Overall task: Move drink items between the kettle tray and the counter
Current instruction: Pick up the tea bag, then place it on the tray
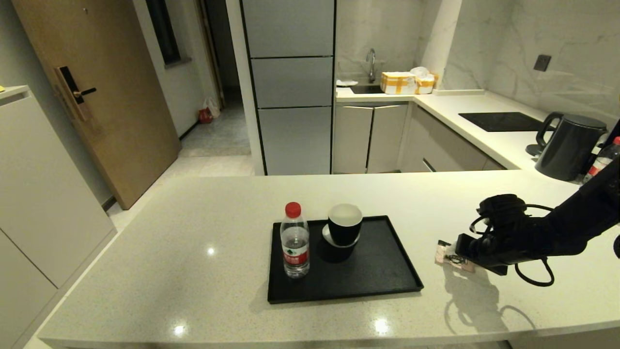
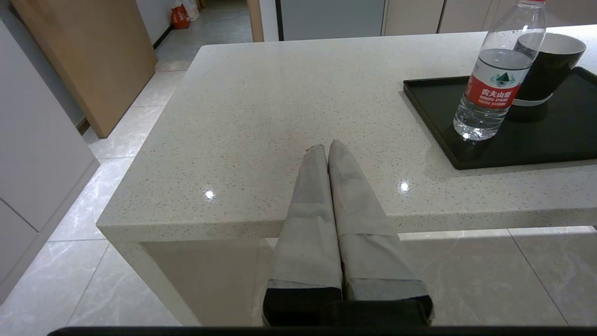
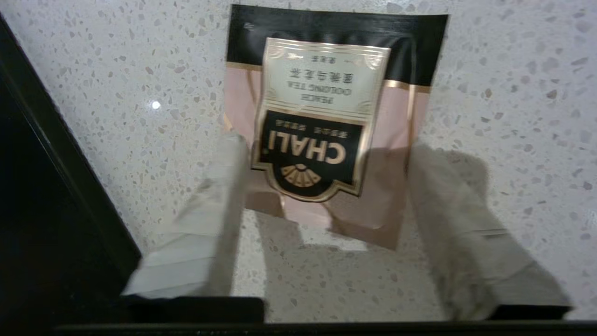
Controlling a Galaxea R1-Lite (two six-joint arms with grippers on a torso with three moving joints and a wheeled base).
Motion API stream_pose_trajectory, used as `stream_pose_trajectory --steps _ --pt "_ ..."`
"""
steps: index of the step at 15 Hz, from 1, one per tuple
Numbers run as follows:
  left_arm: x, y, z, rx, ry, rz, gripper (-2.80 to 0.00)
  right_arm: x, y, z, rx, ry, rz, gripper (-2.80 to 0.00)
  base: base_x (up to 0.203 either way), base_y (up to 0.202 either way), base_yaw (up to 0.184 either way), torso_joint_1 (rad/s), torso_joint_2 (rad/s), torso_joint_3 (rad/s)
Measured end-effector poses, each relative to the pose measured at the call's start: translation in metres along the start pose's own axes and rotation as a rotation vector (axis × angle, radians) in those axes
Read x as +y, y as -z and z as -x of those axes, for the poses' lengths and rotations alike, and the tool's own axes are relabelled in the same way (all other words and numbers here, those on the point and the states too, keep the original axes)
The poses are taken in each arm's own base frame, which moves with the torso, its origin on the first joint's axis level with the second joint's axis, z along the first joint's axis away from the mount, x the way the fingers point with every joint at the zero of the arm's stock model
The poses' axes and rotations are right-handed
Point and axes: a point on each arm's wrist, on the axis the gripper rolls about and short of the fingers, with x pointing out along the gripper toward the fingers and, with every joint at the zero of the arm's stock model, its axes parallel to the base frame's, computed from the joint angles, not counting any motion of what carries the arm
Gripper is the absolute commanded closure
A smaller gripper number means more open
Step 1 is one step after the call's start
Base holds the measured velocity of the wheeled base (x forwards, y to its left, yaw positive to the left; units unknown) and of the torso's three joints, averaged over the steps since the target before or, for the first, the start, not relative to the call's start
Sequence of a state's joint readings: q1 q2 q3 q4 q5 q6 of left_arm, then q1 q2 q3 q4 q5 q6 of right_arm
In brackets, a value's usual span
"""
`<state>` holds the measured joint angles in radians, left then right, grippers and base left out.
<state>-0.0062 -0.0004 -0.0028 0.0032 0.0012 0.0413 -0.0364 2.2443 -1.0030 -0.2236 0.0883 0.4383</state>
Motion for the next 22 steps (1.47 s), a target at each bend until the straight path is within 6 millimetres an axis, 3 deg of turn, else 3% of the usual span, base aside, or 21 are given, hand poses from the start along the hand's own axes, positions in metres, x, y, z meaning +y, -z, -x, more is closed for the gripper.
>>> stream_pose_trajectory --steps 12,15,18,22 --pt "0.0 0.0 0.0 0.0 0.0 0.0 0.0 -0.001 0.002 -0.001 0.007 0.001 -0.001 0.0 0.0 0.0 0.0 0.0 0.0 0.0" --pt "0.0 0.0 0.0 0.0 0.0 0.0 0.0 0.0 0.002 0.006 0.004 0.0 0.0 0.0 0.0 0.0 0.0 0.0 0.0 0.0" --pt "0.0 0.0 0.0 0.0 0.0 0.0 0.0 0.018 0.001 0.034 -0.021 -0.047 0.039 0.0 0.0 0.0 0.0 0.0 0.0 0.0" --pt "0.0 0.0 0.0 0.0 0.0 -0.001 0.0 0.078 0.025 0.089 -0.013 -0.145 0.181 0.0 0.0 0.0 0.0 0.0 0.0 0.0"
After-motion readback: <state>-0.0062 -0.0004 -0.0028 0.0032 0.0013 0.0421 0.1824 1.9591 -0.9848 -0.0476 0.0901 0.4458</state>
